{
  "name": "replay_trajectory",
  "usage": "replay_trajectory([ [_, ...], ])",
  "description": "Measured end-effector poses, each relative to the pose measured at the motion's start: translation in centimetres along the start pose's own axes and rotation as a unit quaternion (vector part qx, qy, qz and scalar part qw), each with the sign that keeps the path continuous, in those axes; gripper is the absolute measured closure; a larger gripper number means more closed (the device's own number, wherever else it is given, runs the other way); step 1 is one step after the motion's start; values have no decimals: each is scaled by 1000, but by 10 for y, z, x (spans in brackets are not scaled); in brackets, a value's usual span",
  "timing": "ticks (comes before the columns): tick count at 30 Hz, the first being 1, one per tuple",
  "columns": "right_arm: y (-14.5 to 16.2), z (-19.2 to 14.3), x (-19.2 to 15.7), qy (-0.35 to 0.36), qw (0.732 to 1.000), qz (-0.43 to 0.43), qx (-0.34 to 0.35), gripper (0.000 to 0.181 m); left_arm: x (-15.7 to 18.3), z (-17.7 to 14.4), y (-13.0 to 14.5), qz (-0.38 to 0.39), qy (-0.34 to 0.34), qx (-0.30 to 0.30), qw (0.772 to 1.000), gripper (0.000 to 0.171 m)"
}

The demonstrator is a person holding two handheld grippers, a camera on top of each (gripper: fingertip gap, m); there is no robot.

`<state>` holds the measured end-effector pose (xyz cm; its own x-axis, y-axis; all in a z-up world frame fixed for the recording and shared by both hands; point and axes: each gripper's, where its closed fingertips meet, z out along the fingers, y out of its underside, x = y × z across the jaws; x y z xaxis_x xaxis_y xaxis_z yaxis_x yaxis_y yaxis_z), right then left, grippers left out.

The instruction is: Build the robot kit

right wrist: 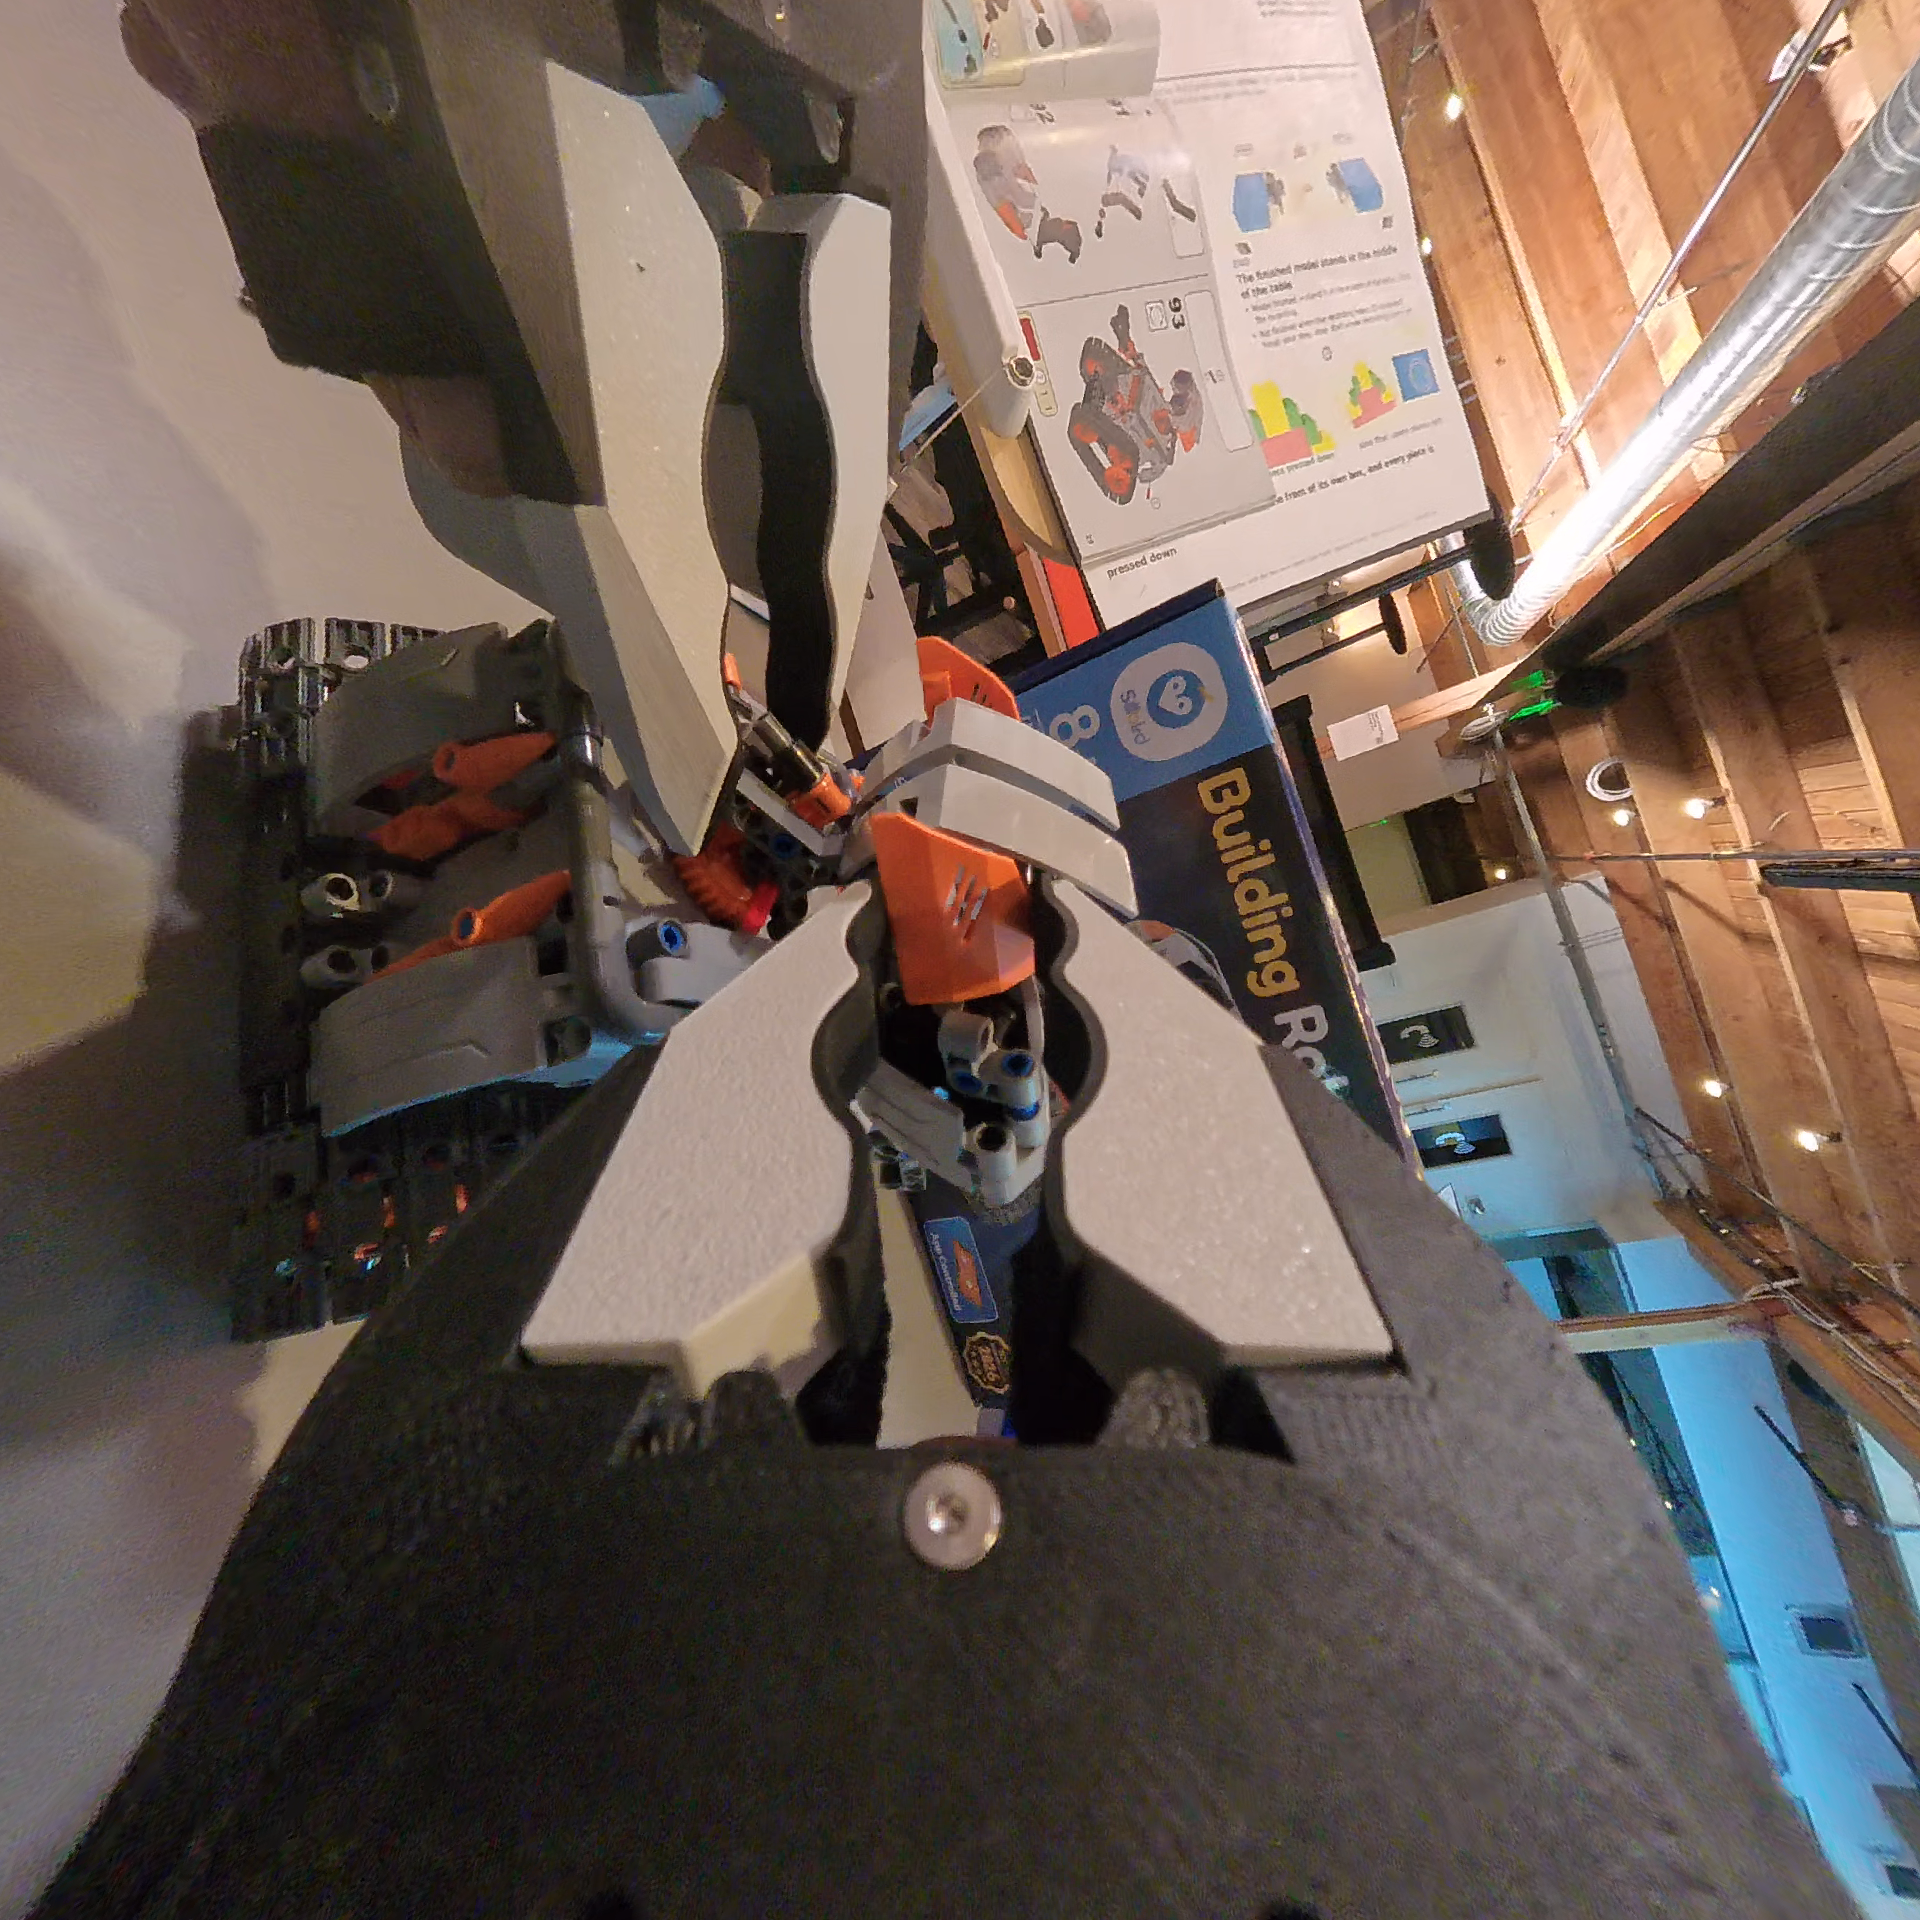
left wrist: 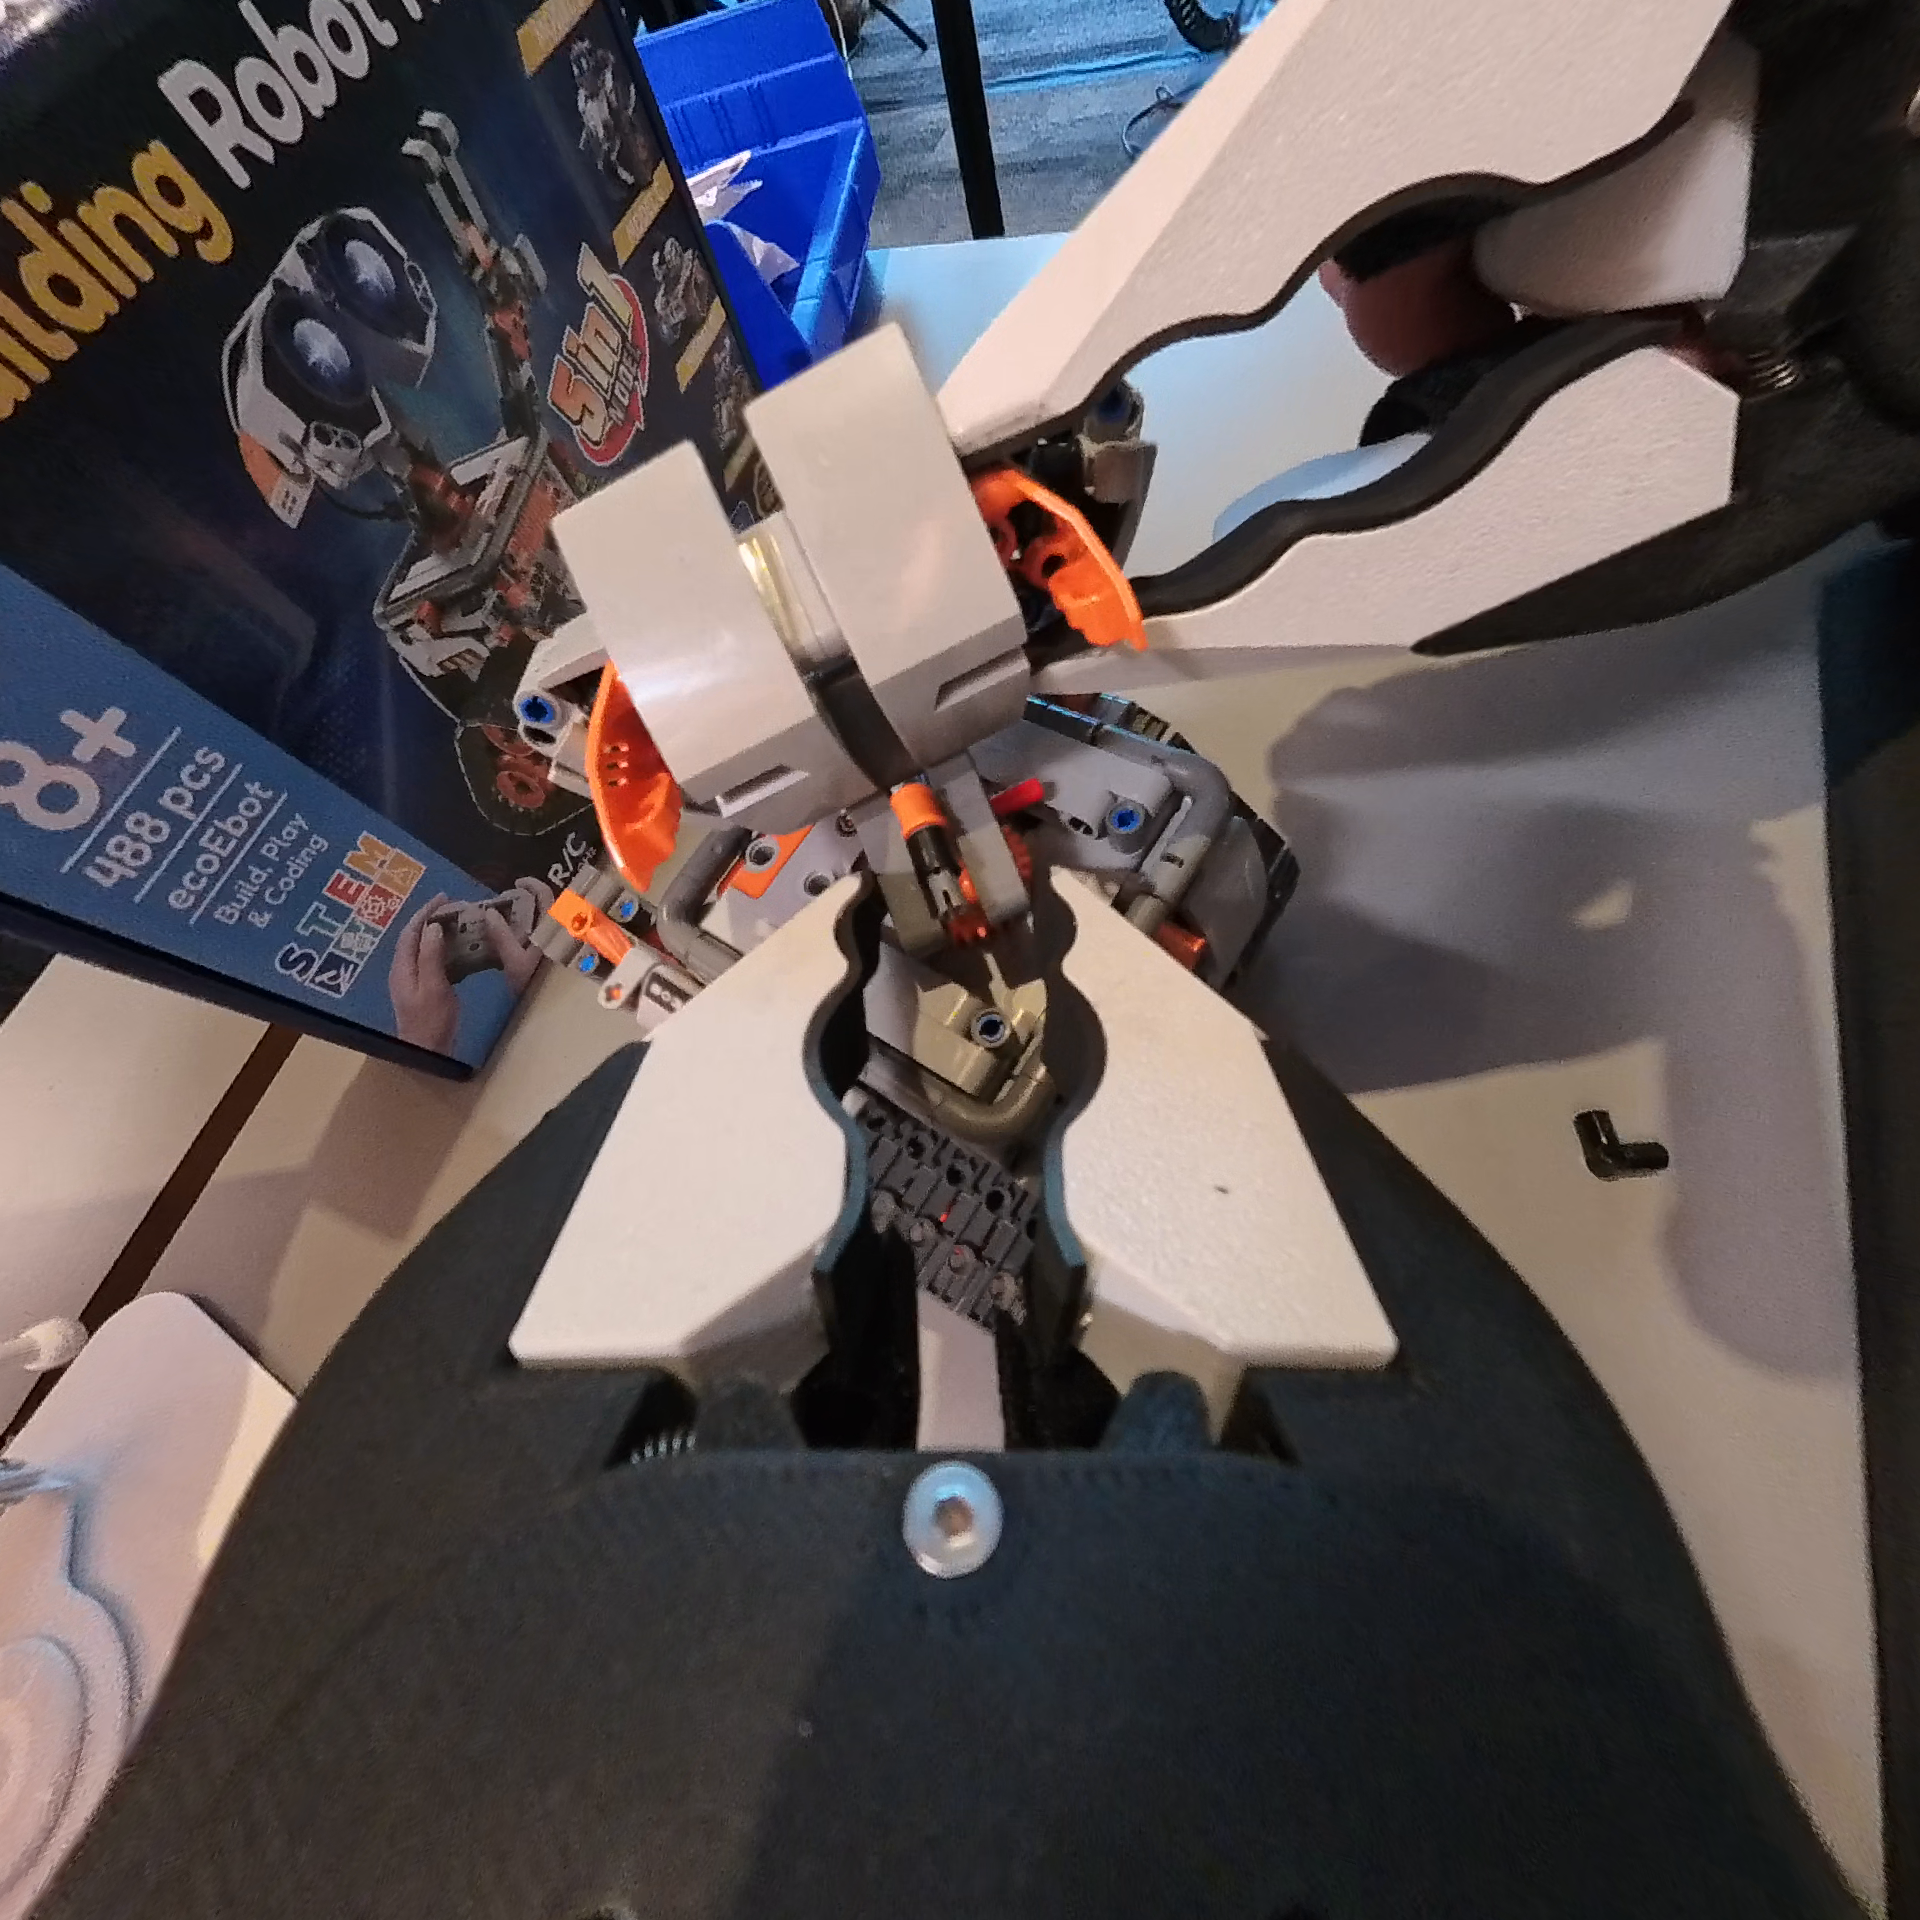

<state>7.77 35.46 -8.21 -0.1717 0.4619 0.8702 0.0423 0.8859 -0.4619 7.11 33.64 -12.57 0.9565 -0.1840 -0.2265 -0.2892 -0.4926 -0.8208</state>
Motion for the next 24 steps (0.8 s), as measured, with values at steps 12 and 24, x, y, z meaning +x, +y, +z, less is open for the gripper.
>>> replay_trajectory([
  [12,-5,-4,-3,-28,999,14,12,152,-3,3,-3,-10,-13,-4,1000,145],
  [24,24,-19,-3,-165,950,265,20,109,-3,3,-3,-15,4,3,1000,146],
])
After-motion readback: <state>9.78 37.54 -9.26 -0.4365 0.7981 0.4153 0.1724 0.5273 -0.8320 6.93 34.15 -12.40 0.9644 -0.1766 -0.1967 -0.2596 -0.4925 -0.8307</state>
